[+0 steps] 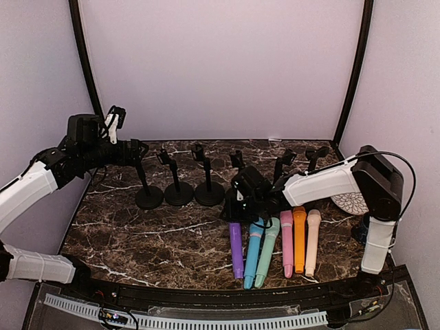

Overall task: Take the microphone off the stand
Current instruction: Place the microphone at the center of the board.

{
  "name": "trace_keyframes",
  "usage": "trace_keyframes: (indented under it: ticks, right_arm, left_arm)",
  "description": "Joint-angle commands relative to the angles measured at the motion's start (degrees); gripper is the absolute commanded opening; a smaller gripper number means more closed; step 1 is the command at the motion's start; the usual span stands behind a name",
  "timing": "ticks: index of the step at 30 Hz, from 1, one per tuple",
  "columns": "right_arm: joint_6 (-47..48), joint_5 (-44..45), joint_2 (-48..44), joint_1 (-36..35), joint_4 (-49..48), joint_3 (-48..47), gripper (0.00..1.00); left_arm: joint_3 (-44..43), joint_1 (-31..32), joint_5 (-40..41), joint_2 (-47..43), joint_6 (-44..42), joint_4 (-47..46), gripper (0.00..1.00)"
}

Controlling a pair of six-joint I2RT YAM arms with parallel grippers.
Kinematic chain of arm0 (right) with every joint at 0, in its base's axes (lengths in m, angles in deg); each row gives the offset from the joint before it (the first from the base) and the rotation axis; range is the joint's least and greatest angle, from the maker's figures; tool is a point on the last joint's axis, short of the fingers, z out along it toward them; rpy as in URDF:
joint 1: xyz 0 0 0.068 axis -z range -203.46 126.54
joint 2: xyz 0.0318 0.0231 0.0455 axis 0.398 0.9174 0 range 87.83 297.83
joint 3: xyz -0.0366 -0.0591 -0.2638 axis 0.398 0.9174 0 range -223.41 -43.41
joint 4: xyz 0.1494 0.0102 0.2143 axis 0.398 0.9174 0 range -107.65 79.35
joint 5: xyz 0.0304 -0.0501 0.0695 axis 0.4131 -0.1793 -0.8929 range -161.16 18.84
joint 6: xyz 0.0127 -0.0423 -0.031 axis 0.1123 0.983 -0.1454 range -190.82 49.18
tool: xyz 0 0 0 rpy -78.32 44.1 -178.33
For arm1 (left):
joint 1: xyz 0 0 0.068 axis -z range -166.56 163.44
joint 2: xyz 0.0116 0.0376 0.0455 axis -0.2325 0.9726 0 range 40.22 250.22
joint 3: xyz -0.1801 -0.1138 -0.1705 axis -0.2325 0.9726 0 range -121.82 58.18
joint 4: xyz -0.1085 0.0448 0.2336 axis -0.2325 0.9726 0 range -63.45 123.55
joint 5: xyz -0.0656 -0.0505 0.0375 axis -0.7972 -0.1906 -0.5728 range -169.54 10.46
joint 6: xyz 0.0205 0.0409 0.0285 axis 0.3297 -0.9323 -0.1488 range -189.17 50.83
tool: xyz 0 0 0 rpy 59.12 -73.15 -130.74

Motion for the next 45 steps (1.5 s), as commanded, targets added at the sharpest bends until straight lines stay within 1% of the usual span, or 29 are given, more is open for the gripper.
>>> trace_keyframes:
  ticks: [1,4,10,13,18,24,38,42,45]
  right_arm:
    - [2.9,5.3,1.2,0.8,3.3,1.4,0.37]
    - [3.2,6.0,1.3,0.9,4.0,1.3,0.41]
    - [3.6,8.5,0.9,0.9,5.6,1.5,0.53]
    - [4.1,10.2,0.4,0.9,6.7,1.5,0.58]
    - [4.7,12.4,-0.6,0.9,7.7,1.7,0.62]
    - [5.3,13.7,-2.1,0.9,7.8,2.1,0.64]
    - [8.2,18.7,-10.7,1.0,8.2,3.5,0.74]
    - [8.7,19.3,-14.8,2.1,5.8,7.0,0.78]
    - [9.9,18.3,-19.2,3.4,1.9,12.0,0.82]
  left_arm:
    - [1.7,-0.4,2.9,-1.8,-1.6,-0.3,0.99]
    - [1.9,-0.4,3.6,-1.9,-2.2,-0.3,0.99]
    - [2.3,-0.4,3.6,-1.8,-2.4,-0.4,0.99]
    - [2.5,-0.4,3.7,-2.0,-2.5,-0.5,0.99]
    - [2.8,-0.4,4.0,-2.4,-2.7,-0.7,0.99]
    - [3.4,-0.4,4.1,-2.8,-2.4,-0.9,0.99]
    - [3.9,-0.4,5.1,-4.3,0.3,-0.9,0.99]
    - [5.5,-0.4,6.7,-5.8,2.4,-1.2,0.99]
    - [9.2,-1.0,9.4,-7.6,4.8,-2.2,0.99]
